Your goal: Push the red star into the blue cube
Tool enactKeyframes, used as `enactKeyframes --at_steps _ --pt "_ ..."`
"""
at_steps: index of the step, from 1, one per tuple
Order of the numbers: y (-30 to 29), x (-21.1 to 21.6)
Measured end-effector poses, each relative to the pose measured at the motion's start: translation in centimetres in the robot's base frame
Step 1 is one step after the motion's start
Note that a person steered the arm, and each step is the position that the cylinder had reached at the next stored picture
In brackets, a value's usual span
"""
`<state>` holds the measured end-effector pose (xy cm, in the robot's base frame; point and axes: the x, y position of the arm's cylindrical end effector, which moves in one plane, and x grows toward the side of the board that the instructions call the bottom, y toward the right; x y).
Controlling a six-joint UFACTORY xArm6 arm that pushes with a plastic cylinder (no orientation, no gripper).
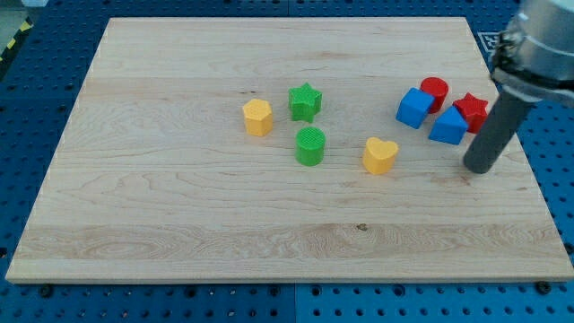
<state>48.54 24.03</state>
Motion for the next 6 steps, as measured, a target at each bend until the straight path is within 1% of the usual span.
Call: enactKeyframes --at_steps 1,2,3,4,5,6 --pt "3.7 -2.0" --pt "6.1 -6.7" --pt "6.6 -8.2" --pt "6.5 -7.8" --pt "2.8 -7.2" --pt "1.5 -7.2"
